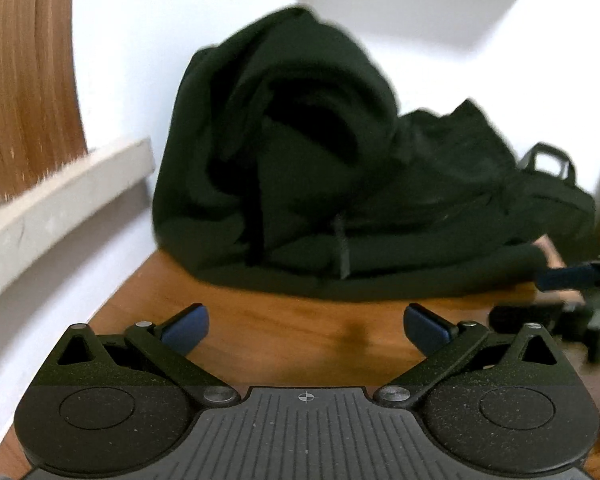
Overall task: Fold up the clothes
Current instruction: 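Close both tools on the black hoodie on top of the pile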
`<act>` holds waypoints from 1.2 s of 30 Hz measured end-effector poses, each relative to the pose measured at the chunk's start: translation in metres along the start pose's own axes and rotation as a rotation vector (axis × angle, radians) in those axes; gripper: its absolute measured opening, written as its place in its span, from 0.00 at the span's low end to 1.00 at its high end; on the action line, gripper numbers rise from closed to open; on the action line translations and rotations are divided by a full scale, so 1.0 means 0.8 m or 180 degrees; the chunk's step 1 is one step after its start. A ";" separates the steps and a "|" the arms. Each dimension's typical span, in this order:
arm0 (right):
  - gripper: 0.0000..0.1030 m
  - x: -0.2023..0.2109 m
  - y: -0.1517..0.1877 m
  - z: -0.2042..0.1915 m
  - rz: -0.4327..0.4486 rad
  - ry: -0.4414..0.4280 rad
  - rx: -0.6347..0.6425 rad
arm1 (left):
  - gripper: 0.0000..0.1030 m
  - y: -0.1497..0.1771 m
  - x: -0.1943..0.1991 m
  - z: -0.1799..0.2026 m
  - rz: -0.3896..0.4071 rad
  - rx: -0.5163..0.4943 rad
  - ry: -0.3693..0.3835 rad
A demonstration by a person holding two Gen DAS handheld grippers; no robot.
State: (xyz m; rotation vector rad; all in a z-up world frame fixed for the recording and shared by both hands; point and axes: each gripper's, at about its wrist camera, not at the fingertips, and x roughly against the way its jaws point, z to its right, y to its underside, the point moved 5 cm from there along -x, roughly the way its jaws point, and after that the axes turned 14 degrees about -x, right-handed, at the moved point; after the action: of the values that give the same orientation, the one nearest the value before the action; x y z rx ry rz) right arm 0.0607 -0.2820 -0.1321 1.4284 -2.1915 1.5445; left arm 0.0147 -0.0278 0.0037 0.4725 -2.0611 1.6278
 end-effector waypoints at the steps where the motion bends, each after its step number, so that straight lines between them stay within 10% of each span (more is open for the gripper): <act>1: 1.00 0.012 -0.013 0.007 0.0056 -0.0092 -0.0006 | 1.00 -0.004 0.006 0.004 0.0045 0.0025 0.0027; 19: 1.00 0.013 -0.146 0.142 0.0240 -0.0455 -0.0289 | 0.99 -0.167 -0.063 0.120 0.0246 0.0161 0.0176; 25: 1.00 0.015 -0.196 0.180 0.0371 -0.0490 -0.0087 | 0.66 -0.195 -0.101 0.153 0.0189 0.0064 0.0214; 33: 0.68 0.008 -0.250 0.191 0.0481 -0.0746 0.0215 | 0.72 -0.207 -0.145 0.186 0.0014 -0.0145 0.0021; 36: 0.67 -0.002 -0.263 0.189 0.0475 -0.0816 0.0294 | 0.53 -0.209 -0.156 0.193 -0.0015 -0.0317 -0.0121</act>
State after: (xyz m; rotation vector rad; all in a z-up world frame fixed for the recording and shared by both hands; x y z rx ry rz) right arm 0.2758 -0.4083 -0.0616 1.6042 -2.4519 1.6080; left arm 0.1855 -0.2200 0.0407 0.4766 -2.1555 1.5162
